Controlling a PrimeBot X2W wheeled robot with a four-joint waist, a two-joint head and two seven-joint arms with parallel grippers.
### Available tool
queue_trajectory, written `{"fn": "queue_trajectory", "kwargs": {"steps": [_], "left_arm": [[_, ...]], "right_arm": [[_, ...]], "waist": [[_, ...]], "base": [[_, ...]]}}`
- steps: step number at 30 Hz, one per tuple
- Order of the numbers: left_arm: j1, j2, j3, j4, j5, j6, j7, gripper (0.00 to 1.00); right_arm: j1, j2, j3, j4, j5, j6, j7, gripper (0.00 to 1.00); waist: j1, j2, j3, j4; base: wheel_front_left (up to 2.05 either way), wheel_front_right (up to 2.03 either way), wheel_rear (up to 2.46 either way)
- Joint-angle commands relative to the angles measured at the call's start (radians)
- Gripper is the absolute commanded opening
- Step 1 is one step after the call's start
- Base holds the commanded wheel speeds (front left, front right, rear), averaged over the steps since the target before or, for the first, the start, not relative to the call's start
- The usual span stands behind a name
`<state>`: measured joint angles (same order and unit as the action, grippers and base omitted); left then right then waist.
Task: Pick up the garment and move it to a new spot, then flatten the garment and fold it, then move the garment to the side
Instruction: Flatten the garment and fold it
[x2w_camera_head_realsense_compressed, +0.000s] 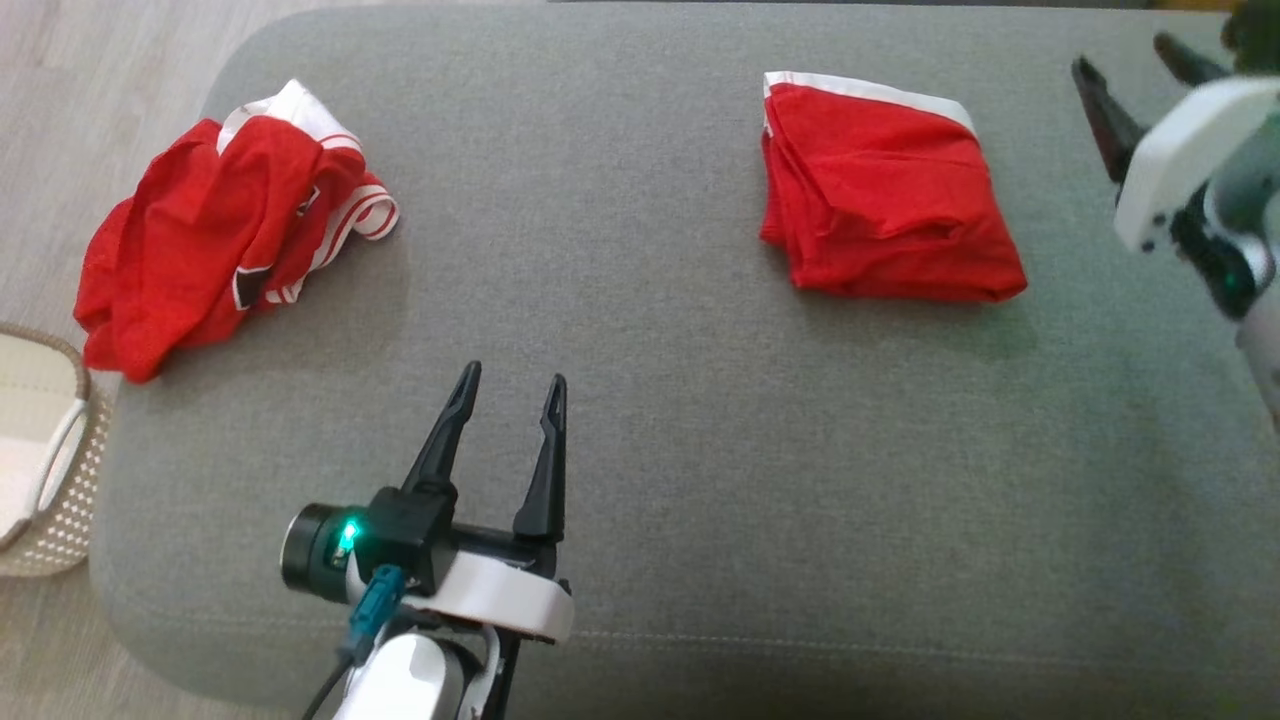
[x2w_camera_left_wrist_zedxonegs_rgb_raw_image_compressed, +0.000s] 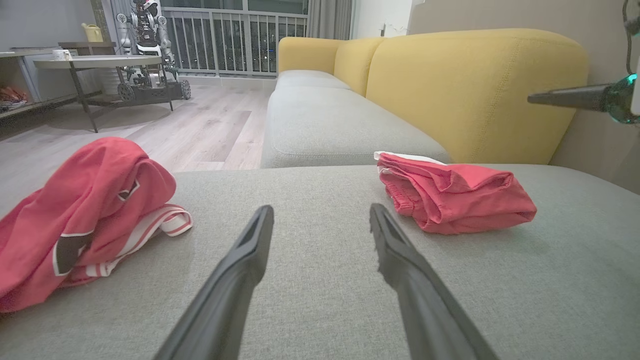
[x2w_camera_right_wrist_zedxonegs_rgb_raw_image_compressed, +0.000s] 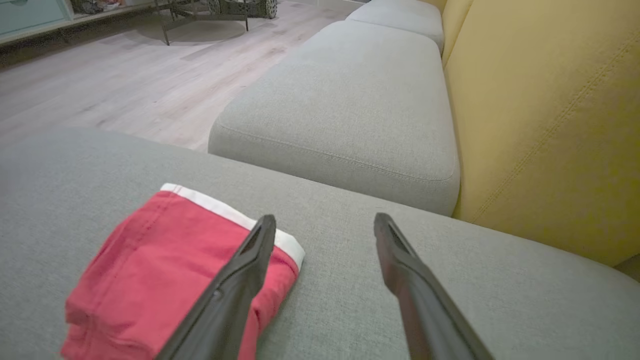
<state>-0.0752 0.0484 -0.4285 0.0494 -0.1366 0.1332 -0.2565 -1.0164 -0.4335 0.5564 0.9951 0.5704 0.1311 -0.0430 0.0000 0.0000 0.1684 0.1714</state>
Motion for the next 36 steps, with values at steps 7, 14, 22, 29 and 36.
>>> {"fn": "queue_trajectory", "kwargs": {"steps": [7,14,22,29,36], "left_arm": [[-0.030,0.002,0.024,-0.037,-0.015,0.007,-0.005,1.00],[-0.047,0.002,0.007,-0.034,-0.025,0.007,-0.005,1.00],[-0.037,0.002,0.016,-0.030,-0.022,0.013,-0.005,1.00],[-0.021,0.002,0.022,-0.026,-0.010,0.011,-0.005,1.00],[0.022,0.002,0.062,-0.034,-0.026,0.025,-0.005,1.00]], "right_arm": [[0.098,0.015,-0.019,-0.047,-0.045,0.000,-0.093,1.00],[0.170,0.089,-0.011,-0.018,-0.076,0.000,-0.108,0.00],[0.265,0.186,0.040,-0.055,-0.107,0.000,-0.117,0.00],[0.352,0.236,0.034,-0.132,-0.084,0.000,-0.129,0.00],[0.429,0.219,-0.094,-0.252,-0.163,0.000,-0.209,1.00]], "waist": [[0.0000,0.0000,0.027,0.036],[0.0000,0.0000,0.043,0.076],[0.0000,0.0000,0.030,0.084],[0.0000,0.0000,-0.012,0.061],[0.0000,0.0000,-0.072,0.020]], "base": [[0.00,0.00,0.00],[0.00,0.00,0.00],[0.00,0.00,0.00],[0.00,0.00,0.00],[0.00,0.00,0.00]]}}
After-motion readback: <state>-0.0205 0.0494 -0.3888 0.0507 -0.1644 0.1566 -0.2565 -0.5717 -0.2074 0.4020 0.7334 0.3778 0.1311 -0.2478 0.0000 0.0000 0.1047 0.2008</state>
